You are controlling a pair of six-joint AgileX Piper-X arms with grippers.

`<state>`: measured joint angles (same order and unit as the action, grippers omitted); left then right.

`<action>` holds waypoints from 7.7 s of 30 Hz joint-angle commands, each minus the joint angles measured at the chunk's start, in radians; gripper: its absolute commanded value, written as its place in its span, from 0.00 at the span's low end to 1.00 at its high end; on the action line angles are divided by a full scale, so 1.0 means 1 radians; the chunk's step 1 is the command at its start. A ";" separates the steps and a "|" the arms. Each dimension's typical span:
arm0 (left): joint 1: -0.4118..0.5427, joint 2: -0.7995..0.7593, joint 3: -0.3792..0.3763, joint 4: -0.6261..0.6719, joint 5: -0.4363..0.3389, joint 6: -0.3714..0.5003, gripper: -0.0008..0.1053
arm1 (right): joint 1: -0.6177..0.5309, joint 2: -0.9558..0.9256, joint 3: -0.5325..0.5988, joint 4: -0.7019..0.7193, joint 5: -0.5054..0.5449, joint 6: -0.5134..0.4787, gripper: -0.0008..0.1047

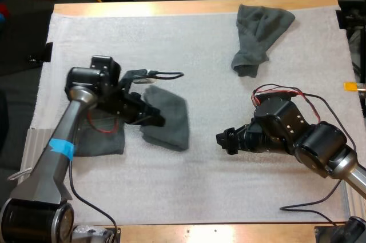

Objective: Pick towel from pile, fold and stack

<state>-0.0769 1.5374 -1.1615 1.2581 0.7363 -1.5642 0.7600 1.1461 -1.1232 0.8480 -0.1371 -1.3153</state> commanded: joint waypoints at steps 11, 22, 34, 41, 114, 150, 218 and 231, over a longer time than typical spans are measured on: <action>0.135 -0.013 -0.023 0.090 -0.133 0.049 0.01 | 0.001 -0.007 -0.003 0.008 0.005 -0.016 0.76; 0.203 -0.013 -0.034 0.111 -0.209 0.074 0.01 | 0.001 -0.007 -0.003 0.008 0.002 -0.016 0.76; 0.273 -0.013 -0.167 0.190 -0.352 0.074 0.01 | 0.001 -0.007 -0.003 -0.105 -0.178 0.021 0.76; 0.274 -0.013 -0.168 0.193 -0.367 0.082 0.01 | 0.001 -0.007 -0.003 -0.143 -0.227 0.057 0.76; 0.274 -0.011 0.088 -0.114 -0.934 0.027 0.57 | 0.001 -0.007 -0.003 -0.140 -0.226 0.057 0.76; 0.271 0.116 0.062 -0.342 -0.666 -0.094 0.66 | 0.001 -0.007 -0.003 -0.142 -0.226 0.057 0.76; 0.271 -0.194 0.170 -0.176 -0.640 -0.077 0.66 | 0.001 -0.007 -0.003 -0.149 -0.242 0.057 0.76; 0.271 -0.486 0.126 -0.178 -0.532 -0.095 0.66 | -0.096 -0.007 -0.003 -0.162 -0.136 0.011 0.76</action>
<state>0.1970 1.0601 -1.0323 1.0726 0.1949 -1.6498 0.6709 1.1461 -1.1232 0.6886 -0.2797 -1.2909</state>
